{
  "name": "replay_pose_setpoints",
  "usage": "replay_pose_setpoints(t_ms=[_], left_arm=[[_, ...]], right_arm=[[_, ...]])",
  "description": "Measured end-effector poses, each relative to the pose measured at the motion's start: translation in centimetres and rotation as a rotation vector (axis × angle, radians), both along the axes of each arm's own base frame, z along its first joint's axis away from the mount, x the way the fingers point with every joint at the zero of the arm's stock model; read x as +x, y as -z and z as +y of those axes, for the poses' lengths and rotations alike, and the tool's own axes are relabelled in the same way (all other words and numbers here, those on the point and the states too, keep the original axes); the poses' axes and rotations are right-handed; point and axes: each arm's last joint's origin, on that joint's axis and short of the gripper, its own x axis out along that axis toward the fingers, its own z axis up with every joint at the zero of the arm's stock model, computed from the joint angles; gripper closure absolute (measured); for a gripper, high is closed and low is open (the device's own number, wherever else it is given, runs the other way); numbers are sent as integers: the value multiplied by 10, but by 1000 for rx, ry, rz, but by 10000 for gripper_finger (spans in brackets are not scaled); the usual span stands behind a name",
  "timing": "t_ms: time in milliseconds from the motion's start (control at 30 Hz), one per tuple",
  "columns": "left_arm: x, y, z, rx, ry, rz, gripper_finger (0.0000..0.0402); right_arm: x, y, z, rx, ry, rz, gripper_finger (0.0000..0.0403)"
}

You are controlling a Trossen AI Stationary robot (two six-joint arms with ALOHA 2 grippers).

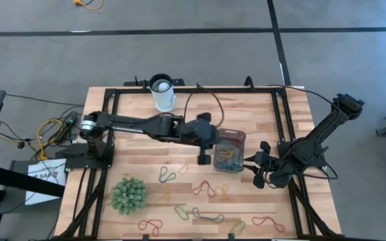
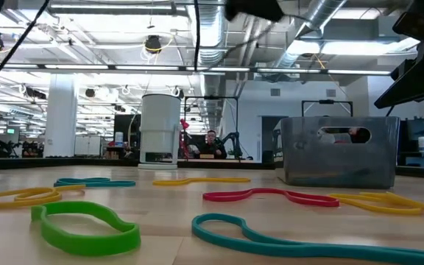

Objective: Pick and place items into bin
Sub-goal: Put the blue rubber band into the black bin

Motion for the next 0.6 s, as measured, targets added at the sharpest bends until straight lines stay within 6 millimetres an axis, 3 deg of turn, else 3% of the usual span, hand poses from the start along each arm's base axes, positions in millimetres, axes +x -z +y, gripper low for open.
replay_pose_setpoints(t_ms=[300, 600], left_arm=[[44, 64, -7, -23, 66, 46, 401], [58, 108, -10, -70, 90, 137, 401]], right_arm=[[2, -1, -2, 5, 20, -5, 294], [5, -1, -6, 6, 47, -5, 294]])
